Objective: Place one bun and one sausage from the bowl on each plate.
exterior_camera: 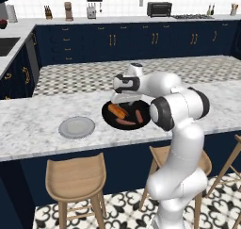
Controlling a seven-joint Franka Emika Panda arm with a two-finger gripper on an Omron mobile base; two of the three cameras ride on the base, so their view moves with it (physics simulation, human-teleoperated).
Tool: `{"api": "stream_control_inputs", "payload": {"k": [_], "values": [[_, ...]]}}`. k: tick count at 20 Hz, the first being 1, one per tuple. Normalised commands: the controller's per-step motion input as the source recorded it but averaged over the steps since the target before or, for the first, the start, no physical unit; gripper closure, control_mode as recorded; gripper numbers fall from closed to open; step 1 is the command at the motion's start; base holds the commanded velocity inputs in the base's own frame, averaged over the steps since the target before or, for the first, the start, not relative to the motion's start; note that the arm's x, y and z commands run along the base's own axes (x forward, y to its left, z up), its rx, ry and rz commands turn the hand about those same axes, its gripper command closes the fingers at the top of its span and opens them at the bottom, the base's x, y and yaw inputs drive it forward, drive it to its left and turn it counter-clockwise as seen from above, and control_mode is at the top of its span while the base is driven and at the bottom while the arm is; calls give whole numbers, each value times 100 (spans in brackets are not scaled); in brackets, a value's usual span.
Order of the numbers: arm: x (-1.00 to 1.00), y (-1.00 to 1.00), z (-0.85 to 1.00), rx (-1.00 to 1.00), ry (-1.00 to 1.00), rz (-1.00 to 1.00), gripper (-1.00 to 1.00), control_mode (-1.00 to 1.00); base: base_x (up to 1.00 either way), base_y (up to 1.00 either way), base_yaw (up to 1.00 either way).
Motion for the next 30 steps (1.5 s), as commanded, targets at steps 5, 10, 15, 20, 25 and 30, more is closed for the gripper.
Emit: {"api": "stream_control_inputs", "payload": {"k": [5, 10, 15, 20, 25, 30], "values": [[32, -4, -25, 0, 0, 0, -100, -100, 0, 0, 0], [28, 1, -38, 0, 0, 1, -100, -100, 0, 0, 0], [30, 0, -28, 0, 0, 0, -100, -100, 0, 0, 0], [23, 3, -13, 0, 0, 0, -100, -100, 0, 0, 0], [16, 8, -31, 0, 0, 1, -100, -100, 0, 0, 0], [3, 21, -34, 0, 0, 4, -100, -100, 0, 0, 0]]}}
